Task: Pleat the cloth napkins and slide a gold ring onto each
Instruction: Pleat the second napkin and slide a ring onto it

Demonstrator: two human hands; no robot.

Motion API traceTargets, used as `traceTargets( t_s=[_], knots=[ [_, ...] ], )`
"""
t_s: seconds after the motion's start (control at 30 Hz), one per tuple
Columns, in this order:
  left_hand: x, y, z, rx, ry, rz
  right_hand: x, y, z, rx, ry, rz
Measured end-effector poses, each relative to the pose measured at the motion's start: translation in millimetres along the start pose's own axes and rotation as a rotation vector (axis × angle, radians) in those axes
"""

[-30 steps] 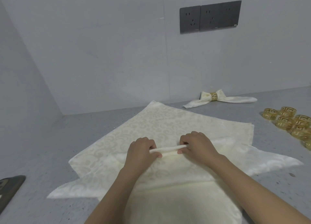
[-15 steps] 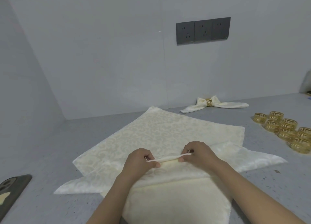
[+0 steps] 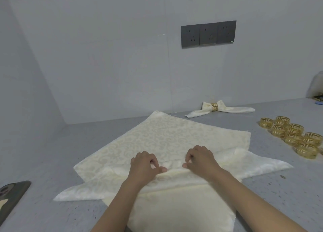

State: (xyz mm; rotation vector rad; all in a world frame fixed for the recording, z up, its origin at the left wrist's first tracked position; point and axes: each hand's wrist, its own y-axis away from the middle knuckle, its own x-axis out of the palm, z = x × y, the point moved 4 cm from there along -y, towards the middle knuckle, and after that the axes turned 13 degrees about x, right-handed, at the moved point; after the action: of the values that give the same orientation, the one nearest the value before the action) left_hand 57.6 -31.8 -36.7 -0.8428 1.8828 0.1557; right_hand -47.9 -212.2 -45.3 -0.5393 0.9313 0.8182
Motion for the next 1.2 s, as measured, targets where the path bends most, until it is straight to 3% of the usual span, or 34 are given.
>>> traceTargets(
  t_s=[0.17,0.3,0.43,0.67,0.8,1.03,1.2],
  knots=[
    [-1.0,0.3,1.2,0.011,0.072,0.010,-3.4,-2.3,2.4,0.000,0.105,0.033],
    [-11.2,-2.9,-11.8,0.085,-0.070,0.061,-9.4,1.5,8.3,-0.070,0.192,-0.015],
    [-13.2,6.3,-16.2,0.127,-0.056,0.016,-13.9,13.6,9.2,-0.146,0.151,-0.059],
    [-12.7,34.4,-15.2,0.050,0.050,0.049,-20.9,33.9,-2.4,-0.072,0.001,0.149],
    [-10.2,48.1,-18.3,0.133,-0.019,0.018,-20.9,45.1,-4.0,-0.112,0.042,0.105],
    [-4.0,62.5,-12.5,0.185,-0.037,0.017,-15.3,68.3,-19.4,-0.106,-0.097,0.119],
    [0.6,55.2,-30.5,0.244,-0.132,-0.127,-7.0,79.5,-19.1,-0.213,0.067,0.064]
  ],
)
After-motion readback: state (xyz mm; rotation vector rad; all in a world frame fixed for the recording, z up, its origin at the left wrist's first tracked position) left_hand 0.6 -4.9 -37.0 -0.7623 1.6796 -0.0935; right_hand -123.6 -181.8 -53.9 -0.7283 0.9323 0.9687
